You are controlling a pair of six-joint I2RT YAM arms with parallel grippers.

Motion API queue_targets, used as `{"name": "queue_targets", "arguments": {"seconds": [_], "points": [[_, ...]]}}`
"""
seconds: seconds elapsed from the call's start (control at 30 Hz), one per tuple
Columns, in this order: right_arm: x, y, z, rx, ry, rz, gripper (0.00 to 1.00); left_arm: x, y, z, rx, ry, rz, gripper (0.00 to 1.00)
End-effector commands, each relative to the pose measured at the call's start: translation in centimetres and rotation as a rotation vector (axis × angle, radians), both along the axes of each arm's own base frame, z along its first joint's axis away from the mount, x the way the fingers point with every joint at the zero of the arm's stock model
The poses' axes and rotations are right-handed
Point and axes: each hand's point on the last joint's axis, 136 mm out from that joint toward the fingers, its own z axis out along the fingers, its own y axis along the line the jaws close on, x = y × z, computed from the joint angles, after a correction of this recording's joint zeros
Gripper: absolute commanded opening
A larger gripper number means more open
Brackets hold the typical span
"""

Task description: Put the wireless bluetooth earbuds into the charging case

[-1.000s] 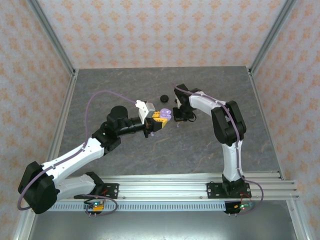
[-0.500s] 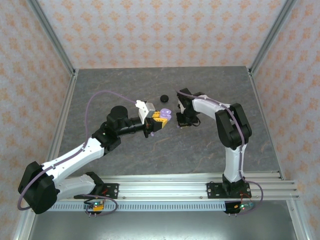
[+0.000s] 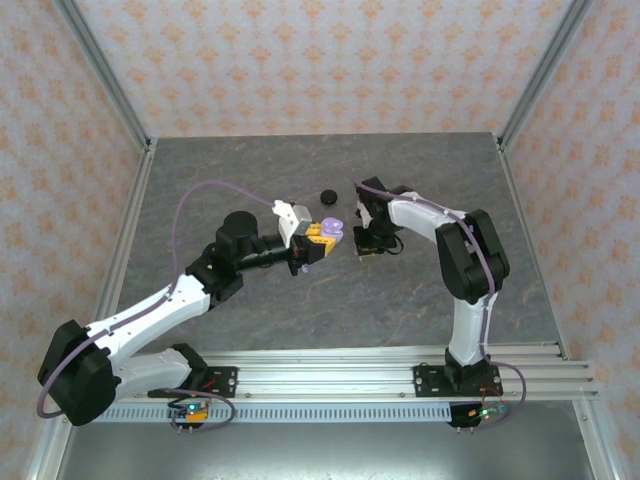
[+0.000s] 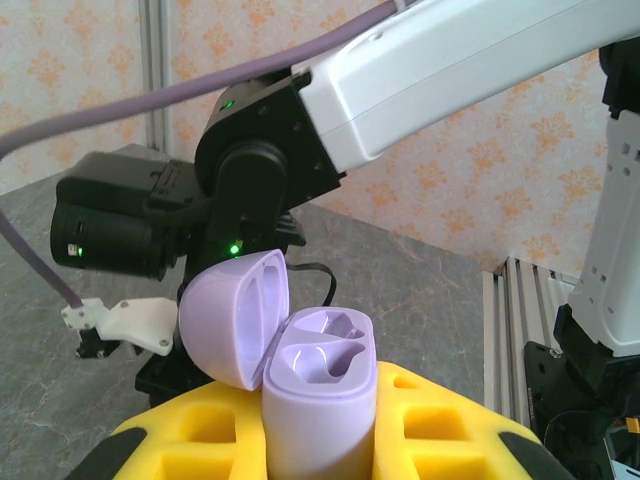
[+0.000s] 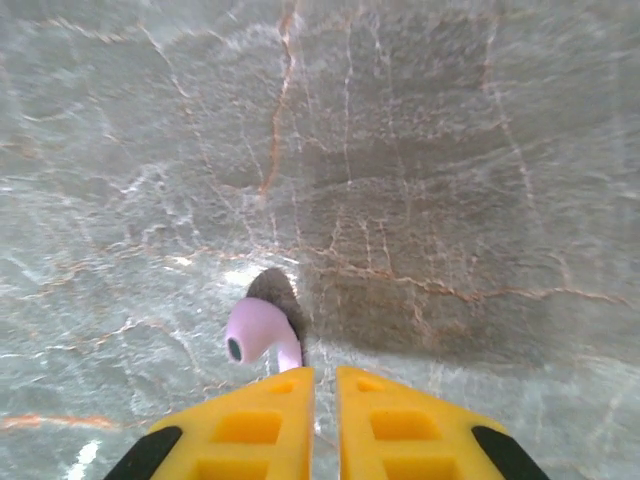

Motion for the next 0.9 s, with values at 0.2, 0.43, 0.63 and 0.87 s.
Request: {"name": "queue_targets", "arguments": {"seconds": [0.2,0.43,0.63,0.87], "points": [[0.8,0.9,4.2,0.062,-0.072,-0.040,0.29,-0.1,0.0,1.7,-0.026,-0.028,0.009,0.14],[1.3,1.6,2.8,-0.074,-0.087,-0.032,0.35,0.0,0.0,1.5,-0.020,-0.024,0.011,0.14],[1.7,1.9,1.8,-0.168,-0.106,-0.030,0.36,0.1,0.0,1.5,-0.018,-0.024,0.012,0.14],[1.6,2.0,1.0,-0.184,-0.090,-0.035,0.34,0.2,0.0,1.3,-0.016,-0.020,0.016,0.14]]}}
